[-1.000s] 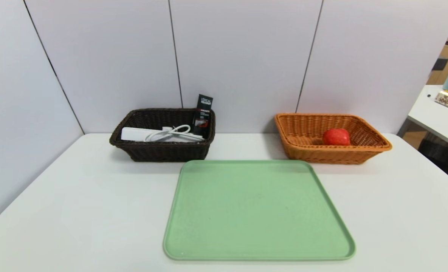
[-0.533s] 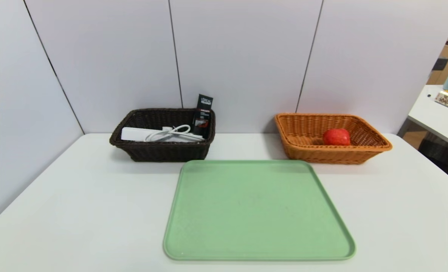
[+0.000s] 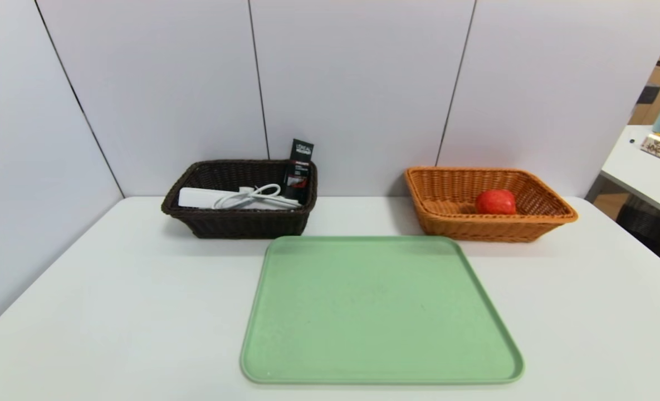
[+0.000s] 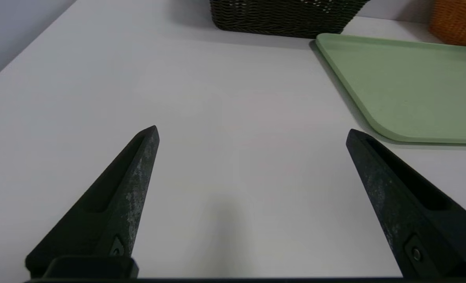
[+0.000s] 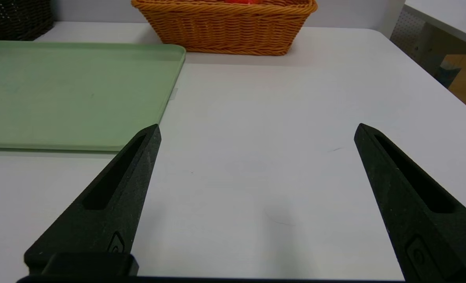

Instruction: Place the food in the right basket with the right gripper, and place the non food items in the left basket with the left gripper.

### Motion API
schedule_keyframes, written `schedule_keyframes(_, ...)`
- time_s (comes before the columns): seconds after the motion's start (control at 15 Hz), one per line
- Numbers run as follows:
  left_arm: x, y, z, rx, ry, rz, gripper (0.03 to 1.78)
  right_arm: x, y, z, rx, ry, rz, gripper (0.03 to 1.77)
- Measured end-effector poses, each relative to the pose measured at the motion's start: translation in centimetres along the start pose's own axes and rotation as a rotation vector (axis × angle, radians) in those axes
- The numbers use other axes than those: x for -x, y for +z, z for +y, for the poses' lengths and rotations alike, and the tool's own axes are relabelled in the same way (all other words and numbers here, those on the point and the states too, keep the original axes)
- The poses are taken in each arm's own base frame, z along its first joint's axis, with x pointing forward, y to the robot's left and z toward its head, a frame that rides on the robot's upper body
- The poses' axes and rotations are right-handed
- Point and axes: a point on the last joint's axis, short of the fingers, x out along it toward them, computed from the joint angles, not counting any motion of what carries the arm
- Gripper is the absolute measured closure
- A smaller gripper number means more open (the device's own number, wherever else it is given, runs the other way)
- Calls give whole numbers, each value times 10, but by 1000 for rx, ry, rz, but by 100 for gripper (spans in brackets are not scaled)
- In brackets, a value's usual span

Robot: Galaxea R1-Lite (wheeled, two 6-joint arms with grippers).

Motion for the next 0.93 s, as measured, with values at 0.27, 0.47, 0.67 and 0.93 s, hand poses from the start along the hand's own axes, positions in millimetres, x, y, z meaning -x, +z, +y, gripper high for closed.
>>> schedule_keyframes(0.27,0,-1,2,-123,90,3,12,0,0,0,-7,-6,2,11)
schedule_keyframes(0.47,-1,-5,3,-167,93,19,12,0,0,0,-8,-6,2,11)
schedule_keyframes(0.67,-2,-6,3,-153,93,18,12,0,0,0,-7,-6,1,11)
schedule_keyframes(0.93,-2,-6,3,-152,93,18,12,0,0,0,-3,-7,0,10)
